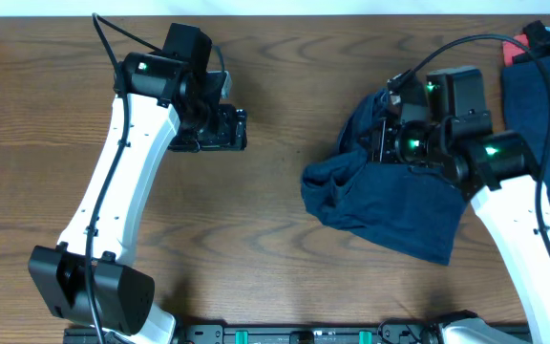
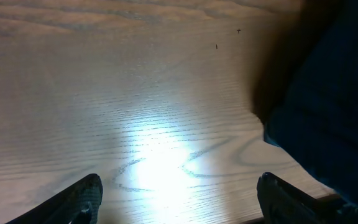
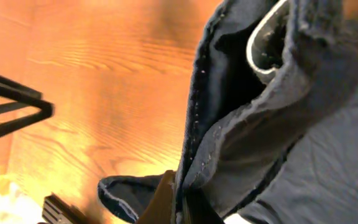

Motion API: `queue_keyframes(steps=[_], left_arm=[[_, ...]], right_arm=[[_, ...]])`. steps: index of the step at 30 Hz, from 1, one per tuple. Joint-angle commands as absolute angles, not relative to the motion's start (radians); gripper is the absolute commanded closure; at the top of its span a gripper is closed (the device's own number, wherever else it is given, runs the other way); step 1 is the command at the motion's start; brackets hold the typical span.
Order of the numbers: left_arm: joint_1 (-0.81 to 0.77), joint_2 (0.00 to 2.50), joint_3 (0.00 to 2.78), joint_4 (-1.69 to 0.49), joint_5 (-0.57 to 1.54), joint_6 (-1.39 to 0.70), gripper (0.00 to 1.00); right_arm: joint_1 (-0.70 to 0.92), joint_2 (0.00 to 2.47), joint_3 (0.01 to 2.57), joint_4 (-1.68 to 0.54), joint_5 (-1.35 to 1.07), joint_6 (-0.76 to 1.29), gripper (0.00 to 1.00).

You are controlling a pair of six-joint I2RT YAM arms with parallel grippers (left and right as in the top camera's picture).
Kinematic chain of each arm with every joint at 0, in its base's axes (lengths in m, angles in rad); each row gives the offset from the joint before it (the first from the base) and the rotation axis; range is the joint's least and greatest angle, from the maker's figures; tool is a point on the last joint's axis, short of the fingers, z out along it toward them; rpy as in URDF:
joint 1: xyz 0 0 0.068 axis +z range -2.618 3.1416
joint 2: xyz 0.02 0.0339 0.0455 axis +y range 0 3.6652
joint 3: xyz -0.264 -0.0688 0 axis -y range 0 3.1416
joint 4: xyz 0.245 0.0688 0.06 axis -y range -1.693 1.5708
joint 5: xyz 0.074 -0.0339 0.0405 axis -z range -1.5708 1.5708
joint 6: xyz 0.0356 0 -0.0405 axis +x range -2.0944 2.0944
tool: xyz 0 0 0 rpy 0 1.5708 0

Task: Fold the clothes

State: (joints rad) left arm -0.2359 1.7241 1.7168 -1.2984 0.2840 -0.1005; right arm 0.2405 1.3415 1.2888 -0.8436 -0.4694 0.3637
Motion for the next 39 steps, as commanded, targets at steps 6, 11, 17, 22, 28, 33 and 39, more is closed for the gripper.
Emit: queue_keyframes(steps=[6, 11, 17, 22, 28, 33, 39], left_arm=[[-0.232, 1.700, 1.716, -1.302, 0.275, -0.087, 0.19], [-0.232, 1.700, 1.716, -1.302, 0.275, -0.087, 0.19], [-0.232, 1.700, 1.716, -1.302, 0.275, -0.087, 0.19], [-0.232, 1.701, 1.716, -1.302, 0.275, -0.087, 0.19], [-0.232, 1.701, 1.713, -1.301, 0.275, -0.087, 0.19], [-0.232, 1.701, 1.686, -1.300, 0.275, -0.087, 0.18], [-0.232, 1.701, 1.646, -1.275, 0.275, -0.087, 0.18]], right_arm=[[0.247, 1.292, 1.388, -0.952, -0.387, 0.382, 0.99], [0.245, 1.287, 1.404, -1.083, -0.217, 0.388, 0.99], [0.213, 1.287, 1.404, -1.245, 0.019, 0.423, 0.99], [0.170, 1.287, 1.404, -1.293, 0.110, 0.426, 0.99], [0.125, 1.287, 1.408, -1.323, 0.188, 0.430, 0.99], [0.094, 1.287, 1.423, -1.388, 0.358, 0.484, 0.99], [0.038, 1.287, 1.461, -1.447, 0.445, 0.511, 0.99]])
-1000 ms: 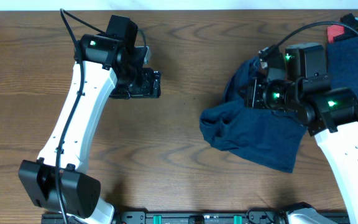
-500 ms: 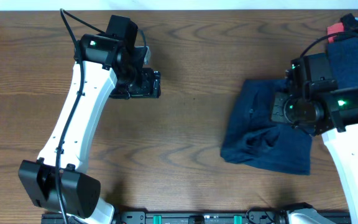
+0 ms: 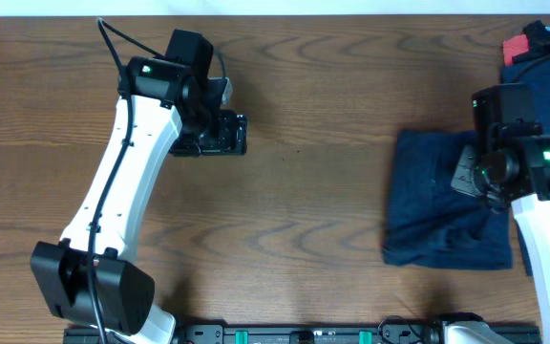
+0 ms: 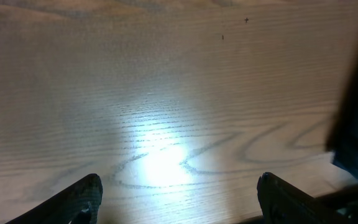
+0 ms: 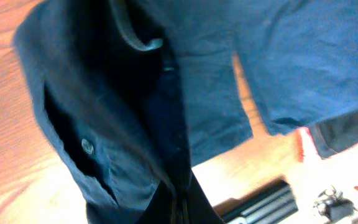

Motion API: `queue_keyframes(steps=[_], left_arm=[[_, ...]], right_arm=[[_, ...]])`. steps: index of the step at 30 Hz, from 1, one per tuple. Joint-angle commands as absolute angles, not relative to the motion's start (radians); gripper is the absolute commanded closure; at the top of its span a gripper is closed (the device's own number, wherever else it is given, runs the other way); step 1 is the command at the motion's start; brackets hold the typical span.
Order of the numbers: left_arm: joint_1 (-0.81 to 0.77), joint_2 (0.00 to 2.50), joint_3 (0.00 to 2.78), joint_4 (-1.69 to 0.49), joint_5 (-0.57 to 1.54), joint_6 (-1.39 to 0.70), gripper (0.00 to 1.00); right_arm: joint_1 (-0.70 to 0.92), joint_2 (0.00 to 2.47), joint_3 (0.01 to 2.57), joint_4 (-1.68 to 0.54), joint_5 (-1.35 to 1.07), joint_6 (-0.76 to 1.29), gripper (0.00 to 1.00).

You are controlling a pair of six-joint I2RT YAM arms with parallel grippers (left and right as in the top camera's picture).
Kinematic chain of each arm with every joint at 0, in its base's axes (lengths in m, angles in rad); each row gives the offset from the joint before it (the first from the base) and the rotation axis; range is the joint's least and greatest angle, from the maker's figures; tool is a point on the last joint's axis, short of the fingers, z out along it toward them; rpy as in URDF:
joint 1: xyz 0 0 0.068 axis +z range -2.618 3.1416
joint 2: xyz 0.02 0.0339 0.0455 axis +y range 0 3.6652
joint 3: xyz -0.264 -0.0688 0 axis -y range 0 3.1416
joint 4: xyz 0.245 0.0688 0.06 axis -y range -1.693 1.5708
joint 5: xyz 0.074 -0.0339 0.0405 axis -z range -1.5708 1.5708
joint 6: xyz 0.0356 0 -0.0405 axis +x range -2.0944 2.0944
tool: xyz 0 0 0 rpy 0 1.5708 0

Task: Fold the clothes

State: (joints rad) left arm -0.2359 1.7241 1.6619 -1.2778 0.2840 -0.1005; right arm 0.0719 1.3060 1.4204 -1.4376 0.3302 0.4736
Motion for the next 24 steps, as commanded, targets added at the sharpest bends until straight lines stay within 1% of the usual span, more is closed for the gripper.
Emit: queue_keyframes(steps=[1, 4, 8, 17, 24], left_arm=[[-0.232, 1.701, 1.643, -1.273, 0.275, -0.087, 0.18], [-0.232, 1.702, 1.642, -1.271, 0.275, -0.087, 0.18], [-0.232, 1.702, 1.642, -1.256, 0.275, -0.087, 0.19], [-0.232, 1.702, 1.642, -1.253, 0.275, -0.087, 0.18], [-0.232, 1.702, 1.642, -1.253, 0.275, -0.087, 0.18]], right_arm=[[0.020, 1.287, 1.467, -1.459, 0.466, 0.515, 0.99], [-0.033, 1.287, 1.473, -1.483, 0.501, 0.519, 0.99], [-0.083, 1.287, 1.473, -1.485, 0.479, 0.519, 0.99], [-0.147, 1.297, 1.472, -1.475, 0.498, 0.561, 0.99], [-0.152, 1.329, 1.438, -1.466, 0.506, 0.598, 0.99]])
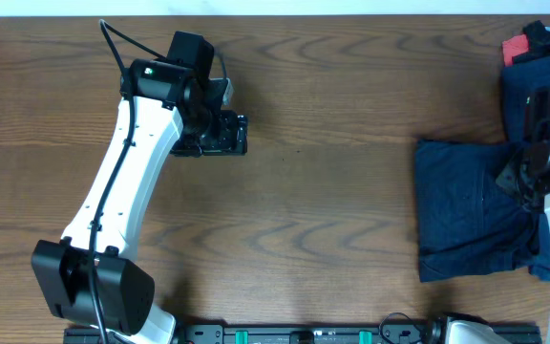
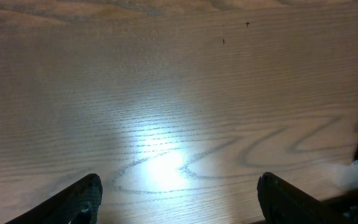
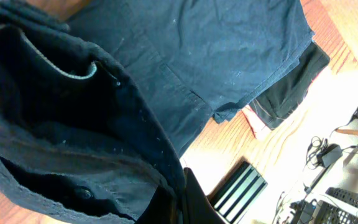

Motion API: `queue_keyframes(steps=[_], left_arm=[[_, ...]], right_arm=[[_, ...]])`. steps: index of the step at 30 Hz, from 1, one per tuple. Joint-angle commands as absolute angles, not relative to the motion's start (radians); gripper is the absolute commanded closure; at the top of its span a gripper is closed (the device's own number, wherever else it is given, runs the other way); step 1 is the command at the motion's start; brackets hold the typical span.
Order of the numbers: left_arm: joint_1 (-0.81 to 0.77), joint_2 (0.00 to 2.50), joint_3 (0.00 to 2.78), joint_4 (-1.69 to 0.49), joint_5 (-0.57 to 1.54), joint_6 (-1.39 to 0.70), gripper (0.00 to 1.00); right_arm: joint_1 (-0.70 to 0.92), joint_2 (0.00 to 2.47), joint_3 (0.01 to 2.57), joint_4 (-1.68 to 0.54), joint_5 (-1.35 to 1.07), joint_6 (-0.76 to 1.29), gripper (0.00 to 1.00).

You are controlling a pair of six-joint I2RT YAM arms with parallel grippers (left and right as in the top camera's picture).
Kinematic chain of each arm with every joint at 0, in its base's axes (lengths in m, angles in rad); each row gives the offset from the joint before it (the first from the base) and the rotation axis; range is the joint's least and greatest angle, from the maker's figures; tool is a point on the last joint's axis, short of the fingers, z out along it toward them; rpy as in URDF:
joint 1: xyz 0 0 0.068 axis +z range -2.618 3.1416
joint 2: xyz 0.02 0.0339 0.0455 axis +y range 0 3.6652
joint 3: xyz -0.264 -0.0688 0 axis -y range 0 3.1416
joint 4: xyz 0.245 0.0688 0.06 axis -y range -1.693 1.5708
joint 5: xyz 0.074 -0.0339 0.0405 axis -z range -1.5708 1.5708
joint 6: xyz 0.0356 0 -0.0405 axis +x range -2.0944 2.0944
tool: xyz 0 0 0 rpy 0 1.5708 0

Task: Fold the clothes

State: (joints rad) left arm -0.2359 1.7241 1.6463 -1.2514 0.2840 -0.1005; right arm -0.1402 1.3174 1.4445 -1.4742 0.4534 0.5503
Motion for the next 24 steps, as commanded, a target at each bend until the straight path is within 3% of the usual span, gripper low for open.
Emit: queue_keyframes(steps=[1, 24], left_arm=[[-0.232, 1.702, 1.642, -1.253, 0.275, -0.087, 0.18], [-0.232, 1.702, 1.642, -1.256, 0.275, -0.087, 0.18]], right_arm=[[-0.152, 1.333, 1.427, -1.453, 0.507, 0.598, 0.99], [-0.244, 1.577, 1.308, -1.258, 0.456, 0.669, 0.99]])
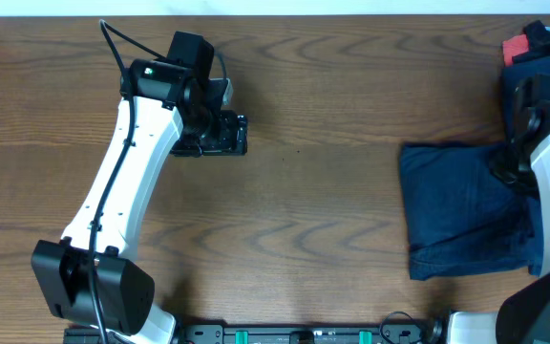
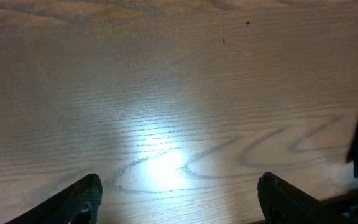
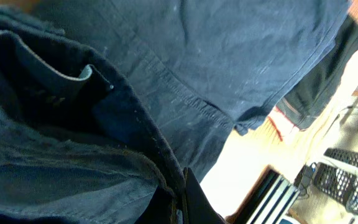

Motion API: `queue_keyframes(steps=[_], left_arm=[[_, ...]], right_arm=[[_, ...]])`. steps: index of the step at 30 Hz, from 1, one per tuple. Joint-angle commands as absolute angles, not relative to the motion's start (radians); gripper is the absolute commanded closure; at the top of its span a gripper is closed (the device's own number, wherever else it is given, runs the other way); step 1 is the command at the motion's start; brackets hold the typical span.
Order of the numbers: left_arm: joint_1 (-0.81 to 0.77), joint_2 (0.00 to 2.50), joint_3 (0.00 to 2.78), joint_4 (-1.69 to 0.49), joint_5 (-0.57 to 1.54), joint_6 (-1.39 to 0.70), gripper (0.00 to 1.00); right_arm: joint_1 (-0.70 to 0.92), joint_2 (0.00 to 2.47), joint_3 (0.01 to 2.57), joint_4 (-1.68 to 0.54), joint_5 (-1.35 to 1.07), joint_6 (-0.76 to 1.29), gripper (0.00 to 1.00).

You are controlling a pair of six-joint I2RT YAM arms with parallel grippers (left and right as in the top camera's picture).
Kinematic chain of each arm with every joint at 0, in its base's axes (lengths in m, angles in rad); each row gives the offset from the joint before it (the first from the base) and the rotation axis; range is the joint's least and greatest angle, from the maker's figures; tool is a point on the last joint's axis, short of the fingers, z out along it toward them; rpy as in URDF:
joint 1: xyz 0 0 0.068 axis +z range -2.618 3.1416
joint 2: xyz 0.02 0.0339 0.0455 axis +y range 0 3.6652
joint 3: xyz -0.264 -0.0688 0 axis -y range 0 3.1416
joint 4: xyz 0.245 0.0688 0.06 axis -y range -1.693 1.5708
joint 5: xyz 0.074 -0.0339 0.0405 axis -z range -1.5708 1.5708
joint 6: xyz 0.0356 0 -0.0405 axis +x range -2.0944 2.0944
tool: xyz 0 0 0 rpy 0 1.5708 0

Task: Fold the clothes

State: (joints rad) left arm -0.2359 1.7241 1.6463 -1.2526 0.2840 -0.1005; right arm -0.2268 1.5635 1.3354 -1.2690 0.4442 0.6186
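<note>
A dark navy garment (image 1: 461,210) lies folded at the right side of the table. My right gripper (image 1: 506,164) is shut on its waistband edge (image 3: 138,143) at the garment's right side; the fingers (image 3: 194,202) pinch the cloth. The wrist view also shows a second navy piece (image 3: 229,56) beyond it. Far from any cloth, at the upper left, my left gripper (image 1: 240,133) hovers open over bare wood. Its fingertips (image 2: 86,196) stand wide apart with nothing between them.
More dark and red clothes (image 1: 538,43) are piled at the table's far right corner. The brown wooden table (image 1: 313,191) spreads between the two arms. Off the table's right edge, a black rack (image 3: 272,193) and some cables show.
The folded navy garment has shifted slightly left and back, still in my shut right gripper, and the right arm now reaches farther up the right edge. The left arm has not moved.
First my right gripper held the crumpled navy garment right of the table's centre. Then the garment lay flatter and farther right, then farther right again near the pile. Now it sits folded by the right edge, a little leftward. The left gripper stayed open and still throughout.
</note>
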Motion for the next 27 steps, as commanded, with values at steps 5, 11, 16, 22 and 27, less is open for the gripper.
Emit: queue_keyframes(steps=[5, 11, 16, 22, 27], left_arm=[[-0.232, 1.702, 1.642, -1.256, 0.275, -0.087, 0.18], [-0.232, 1.702, 1.642, -1.256, 0.275, -0.087, 0.18], [-0.232, 1.702, 1.642, -1.256, 0.275, -0.087, 0.18], [-0.232, 1.702, 1.642, -1.256, 0.275, -0.087, 0.18], [-0.232, 1.702, 1.642, -1.256, 0.275, -0.087, 0.18]], right_arm=[[-0.254, 1.579, 1.229, -1.168, 0.467, 0.678, 0.99], [-0.306, 1.581, 1.196, -1.126, 0.471, 0.678, 0.99], [-0.343, 1.583, 1.182, -1.067, 0.463, 0.649, 0.99], [-0.353, 1.609, 1.173, -1.000, 0.439, 0.638, 0.95], [-0.353, 1.637, 1.173, -0.968, 0.426, 0.627, 0.99]])
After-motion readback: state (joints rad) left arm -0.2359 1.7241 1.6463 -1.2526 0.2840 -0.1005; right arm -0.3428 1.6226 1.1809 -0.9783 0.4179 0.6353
